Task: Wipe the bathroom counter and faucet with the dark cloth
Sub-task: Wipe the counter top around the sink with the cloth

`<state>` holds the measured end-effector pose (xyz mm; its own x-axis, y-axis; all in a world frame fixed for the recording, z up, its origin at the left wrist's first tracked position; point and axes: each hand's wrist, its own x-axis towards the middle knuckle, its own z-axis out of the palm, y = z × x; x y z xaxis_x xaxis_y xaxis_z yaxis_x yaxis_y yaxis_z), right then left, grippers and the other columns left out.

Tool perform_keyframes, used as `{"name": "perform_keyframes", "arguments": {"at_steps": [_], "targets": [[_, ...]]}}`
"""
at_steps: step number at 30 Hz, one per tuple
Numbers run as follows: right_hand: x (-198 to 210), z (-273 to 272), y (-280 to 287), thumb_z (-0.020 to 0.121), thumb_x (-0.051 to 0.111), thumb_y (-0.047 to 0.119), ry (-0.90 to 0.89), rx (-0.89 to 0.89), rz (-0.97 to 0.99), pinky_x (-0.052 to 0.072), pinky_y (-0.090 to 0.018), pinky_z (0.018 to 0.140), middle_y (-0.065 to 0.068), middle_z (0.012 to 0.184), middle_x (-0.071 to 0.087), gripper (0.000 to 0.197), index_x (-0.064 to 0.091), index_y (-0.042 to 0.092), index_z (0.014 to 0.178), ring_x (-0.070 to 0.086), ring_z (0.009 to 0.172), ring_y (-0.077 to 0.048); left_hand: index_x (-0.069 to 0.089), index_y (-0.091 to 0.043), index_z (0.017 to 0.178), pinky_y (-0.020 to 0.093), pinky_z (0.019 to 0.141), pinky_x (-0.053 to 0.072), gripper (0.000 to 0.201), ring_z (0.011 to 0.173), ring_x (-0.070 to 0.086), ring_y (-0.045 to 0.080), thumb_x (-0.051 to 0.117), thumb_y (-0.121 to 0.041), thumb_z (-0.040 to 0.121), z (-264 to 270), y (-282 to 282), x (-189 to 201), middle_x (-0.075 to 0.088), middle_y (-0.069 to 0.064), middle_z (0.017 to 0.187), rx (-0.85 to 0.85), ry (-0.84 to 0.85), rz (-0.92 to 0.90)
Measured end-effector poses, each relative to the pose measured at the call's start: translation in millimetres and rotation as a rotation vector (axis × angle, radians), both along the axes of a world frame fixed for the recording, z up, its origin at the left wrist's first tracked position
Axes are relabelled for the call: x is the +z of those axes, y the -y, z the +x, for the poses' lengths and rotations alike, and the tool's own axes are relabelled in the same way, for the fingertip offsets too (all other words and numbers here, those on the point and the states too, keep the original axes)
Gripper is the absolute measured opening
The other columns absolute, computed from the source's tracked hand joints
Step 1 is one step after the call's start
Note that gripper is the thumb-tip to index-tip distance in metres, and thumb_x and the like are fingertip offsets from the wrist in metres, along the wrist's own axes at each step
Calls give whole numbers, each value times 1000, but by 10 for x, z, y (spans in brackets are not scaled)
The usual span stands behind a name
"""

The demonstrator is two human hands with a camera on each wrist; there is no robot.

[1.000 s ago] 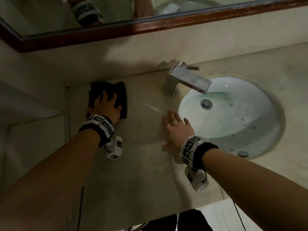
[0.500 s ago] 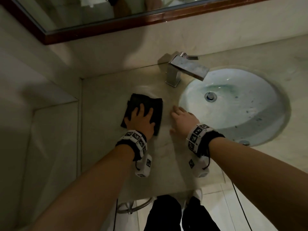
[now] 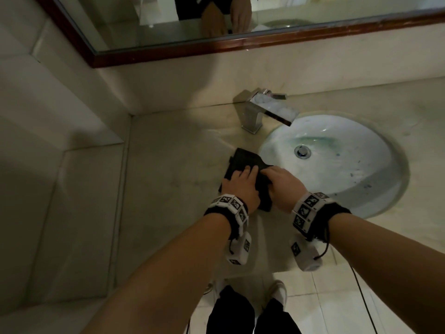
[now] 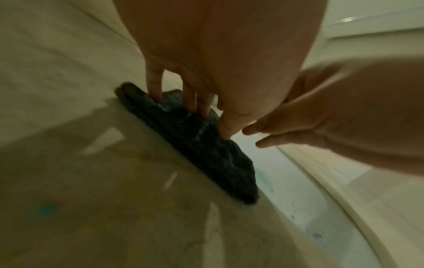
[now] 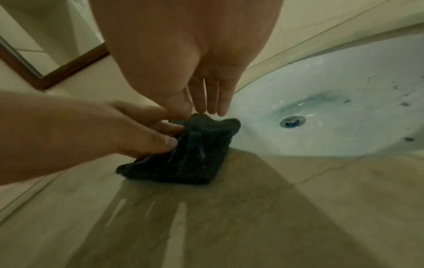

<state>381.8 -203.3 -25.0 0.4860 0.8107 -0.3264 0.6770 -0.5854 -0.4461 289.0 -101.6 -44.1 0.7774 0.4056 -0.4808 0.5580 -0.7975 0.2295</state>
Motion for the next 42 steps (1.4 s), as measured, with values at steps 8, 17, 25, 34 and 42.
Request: {"name": "perform_keyframes", "arguments": {"at_steps": [8, 17, 25, 34, 42], "targets": [[-165, -289, -412, 97, 47, 32, 85, 72, -238, 24, -44, 118, -9, 162, 3, 66, 14, 24, 154, 9, 148, -32, 17, -27, 151, 55, 113, 23, 63, 144, 17, 29, 47, -30, 96, -778, -700, -76, 13, -1, 160, 350, 21, 30], [-250, -375, -500, 101, 40, 39, 176, 230, -367, 16, -47, 120, -6, 163, -9, 64, 4, 33, 155, -4, 149, -35, 20, -34, 151, 59, 115, 13, 60, 147, 3, 26, 44, -35, 95, -1381, -1303, -182, -4, -3, 162, 507, -87, 38], [-206, -547, -690, 100, 40, 45, 176, 491, -323, 10, -47, 119, -5, 163, -5, 61, 12, 36, 154, -6, 149, -34, 22, -38, 150, 64, 114, 11, 73, 147, 1, 29, 58, -51, 87, -1336, -1680, -161, -2, -4, 162, 549, -94, 23], [-318, -626, -1024, 96, 48, 47, 220, 546, -342, 7, -56, 119, -7, 163, -9, 72, 2, 44, 152, -9, 147, -39, 3, -40, 152, 62, 113, 19, 106, 147, -4, 32, 68, -66, 73, -1347, -1967, -185, -12, -1, 161, 453, -177, -4], [-302, -648, -1689, 97, 45, 51, 169, 507, -391, 2, -70, 112, -3, 162, -16, 70, 1, 48, 150, -15, 147, -38, -1, -37, 152, 60, 113, 23, 115, 147, -5, 34, 71, -69, 67, -1329, -2099, -184, -14, 2, 161, 382, -217, -3]]}}
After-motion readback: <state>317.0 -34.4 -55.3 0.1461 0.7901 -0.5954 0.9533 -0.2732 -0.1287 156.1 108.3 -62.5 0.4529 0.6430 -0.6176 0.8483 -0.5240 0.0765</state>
